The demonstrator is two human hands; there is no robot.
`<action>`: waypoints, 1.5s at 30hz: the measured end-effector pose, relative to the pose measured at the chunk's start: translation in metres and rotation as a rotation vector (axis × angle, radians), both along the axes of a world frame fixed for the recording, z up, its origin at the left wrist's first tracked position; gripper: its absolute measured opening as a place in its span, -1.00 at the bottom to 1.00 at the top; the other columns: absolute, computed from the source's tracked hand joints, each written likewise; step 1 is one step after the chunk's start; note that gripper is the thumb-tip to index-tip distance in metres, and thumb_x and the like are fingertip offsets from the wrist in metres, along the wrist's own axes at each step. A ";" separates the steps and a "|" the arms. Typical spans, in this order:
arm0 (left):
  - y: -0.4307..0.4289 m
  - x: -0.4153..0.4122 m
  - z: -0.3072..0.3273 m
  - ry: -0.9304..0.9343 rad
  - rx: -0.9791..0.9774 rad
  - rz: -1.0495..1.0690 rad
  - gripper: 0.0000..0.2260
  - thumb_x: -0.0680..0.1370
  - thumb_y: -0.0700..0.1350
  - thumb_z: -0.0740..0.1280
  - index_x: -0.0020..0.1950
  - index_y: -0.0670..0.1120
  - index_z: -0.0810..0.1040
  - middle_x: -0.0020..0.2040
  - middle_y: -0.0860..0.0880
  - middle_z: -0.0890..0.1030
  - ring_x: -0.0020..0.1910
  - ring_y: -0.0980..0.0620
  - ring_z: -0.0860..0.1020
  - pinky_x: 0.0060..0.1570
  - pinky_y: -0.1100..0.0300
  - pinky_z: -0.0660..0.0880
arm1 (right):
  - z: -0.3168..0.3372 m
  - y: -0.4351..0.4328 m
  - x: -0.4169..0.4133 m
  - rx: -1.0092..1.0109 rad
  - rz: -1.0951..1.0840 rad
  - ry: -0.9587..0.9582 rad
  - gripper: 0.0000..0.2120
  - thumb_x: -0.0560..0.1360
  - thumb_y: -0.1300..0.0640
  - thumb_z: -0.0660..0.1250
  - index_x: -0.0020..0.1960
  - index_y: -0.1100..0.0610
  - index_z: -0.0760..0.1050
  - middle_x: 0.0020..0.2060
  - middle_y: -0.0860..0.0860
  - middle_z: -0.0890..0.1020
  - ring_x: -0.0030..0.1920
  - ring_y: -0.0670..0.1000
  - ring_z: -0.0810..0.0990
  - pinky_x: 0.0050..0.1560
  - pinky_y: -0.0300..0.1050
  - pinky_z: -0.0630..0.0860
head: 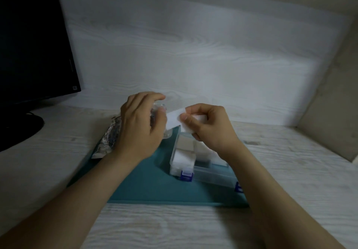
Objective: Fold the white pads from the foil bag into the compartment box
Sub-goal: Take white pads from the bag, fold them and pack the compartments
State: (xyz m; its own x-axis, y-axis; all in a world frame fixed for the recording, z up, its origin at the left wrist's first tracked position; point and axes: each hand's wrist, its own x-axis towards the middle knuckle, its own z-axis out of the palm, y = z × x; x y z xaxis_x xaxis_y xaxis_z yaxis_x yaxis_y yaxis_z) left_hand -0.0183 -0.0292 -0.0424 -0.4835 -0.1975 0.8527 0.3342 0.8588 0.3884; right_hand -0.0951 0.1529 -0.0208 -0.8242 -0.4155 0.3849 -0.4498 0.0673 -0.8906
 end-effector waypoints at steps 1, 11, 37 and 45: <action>0.005 0.002 0.000 0.001 -0.042 -0.021 -0.71 0.61 -0.08 0.27 0.30 -0.07 0.60 0.19 0.04 0.63 0.23 0.00 0.52 0.29 -0.01 0.43 | -0.001 0.004 0.001 0.003 0.022 0.005 -0.86 0.54 0.16 0.54 0.04 0.20 0.68 -0.36 0.03 0.65 -0.42 -0.01 0.51 -0.39 -0.15 0.50; 0.018 0.001 -0.001 -0.080 0.153 -0.136 -0.87 0.60 -0.18 0.45 0.12 -0.01 0.69 -0.10 0.18 0.70 -0.15 0.19 0.64 -0.19 0.23 0.56 | -0.001 0.009 0.005 -0.123 0.113 -0.085 -0.75 0.57 0.32 0.47 0.23 0.15 0.64 -0.09 0.16 0.72 -0.23 0.02 0.63 -0.12 -0.04 0.63; 0.013 0.003 0.013 -0.420 0.726 -0.571 -0.85 0.70 -0.23 0.34 0.17 -0.13 0.70 -0.01 -0.06 0.78 -0.01 -0.05 0.77 0.00 0.09 0.71 | 0.006 0.014 0.008 0.051 0.005 0.122 -0.78 0.40 0.12 0.65 -0.07 0.18 0.68 -0.32 0.14 0.71 -0.48 0.04 0.56 -0.45 -0.10 0.53; 0.015 0.002 0.012 -0.483 0.660 -0.572 -0.82 0.71 -0.26 0.31 0.11 -0.15 0.71 -0.04 -0.07 0.78 0.00 -0.02 0.77 -0.03 0.12 0.71 | 0.006 0.017 0.005 0.063 -0.074 0.231 -0.75 0.31 0.03 0.71 -0.16 0.11 0.72 -0.37 -0.03 0.70 -0.48 -0.12 0.52 -0.41 -0.19 0.44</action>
